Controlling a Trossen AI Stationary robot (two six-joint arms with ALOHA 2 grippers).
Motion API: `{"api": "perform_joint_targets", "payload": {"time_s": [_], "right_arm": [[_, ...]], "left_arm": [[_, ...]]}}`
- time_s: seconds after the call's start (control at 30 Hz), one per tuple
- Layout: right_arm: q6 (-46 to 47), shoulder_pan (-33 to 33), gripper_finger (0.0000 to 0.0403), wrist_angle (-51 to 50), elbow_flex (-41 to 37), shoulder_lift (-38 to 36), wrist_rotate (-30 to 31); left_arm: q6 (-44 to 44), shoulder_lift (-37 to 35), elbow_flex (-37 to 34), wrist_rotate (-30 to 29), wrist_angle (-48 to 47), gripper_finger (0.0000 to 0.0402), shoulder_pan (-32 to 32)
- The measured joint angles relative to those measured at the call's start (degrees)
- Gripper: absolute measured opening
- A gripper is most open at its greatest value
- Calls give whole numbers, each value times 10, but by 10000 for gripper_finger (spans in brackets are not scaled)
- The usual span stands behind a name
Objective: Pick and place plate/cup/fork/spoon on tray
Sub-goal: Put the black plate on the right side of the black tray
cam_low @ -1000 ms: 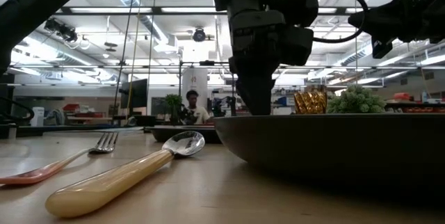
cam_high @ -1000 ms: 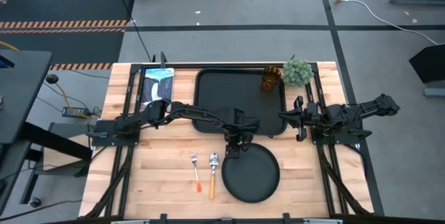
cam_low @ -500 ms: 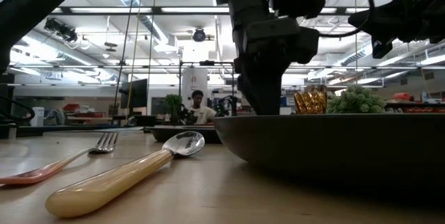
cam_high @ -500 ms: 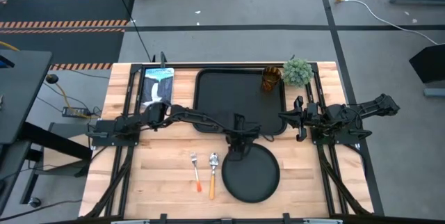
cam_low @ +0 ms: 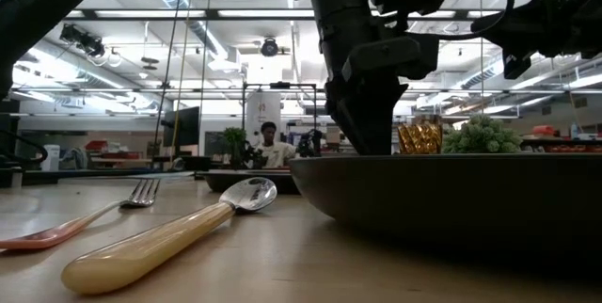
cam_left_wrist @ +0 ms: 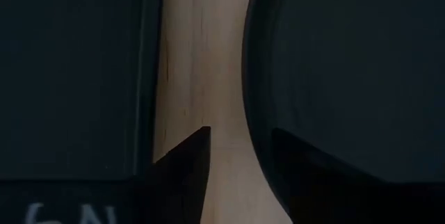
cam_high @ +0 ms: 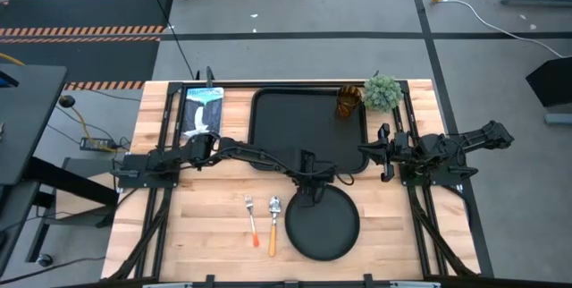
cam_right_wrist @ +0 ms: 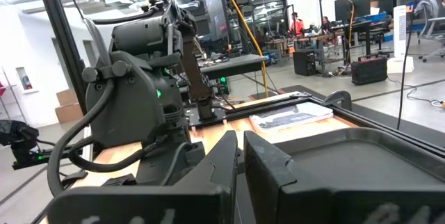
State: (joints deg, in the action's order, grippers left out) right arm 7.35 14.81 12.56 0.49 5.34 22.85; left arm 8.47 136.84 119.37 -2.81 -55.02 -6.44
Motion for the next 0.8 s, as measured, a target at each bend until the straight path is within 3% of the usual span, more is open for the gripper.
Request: {"api": "perform_joint_targets", "payload": {"time_s": [0.33,0.8], "right_arm": [[0,0,34,0,0,0,0],[0,0,34,0,0,0,0]], "left_arm": [[0,0,0,0,3,82,0],[-18,0,0,-2,24,19,0]]}}
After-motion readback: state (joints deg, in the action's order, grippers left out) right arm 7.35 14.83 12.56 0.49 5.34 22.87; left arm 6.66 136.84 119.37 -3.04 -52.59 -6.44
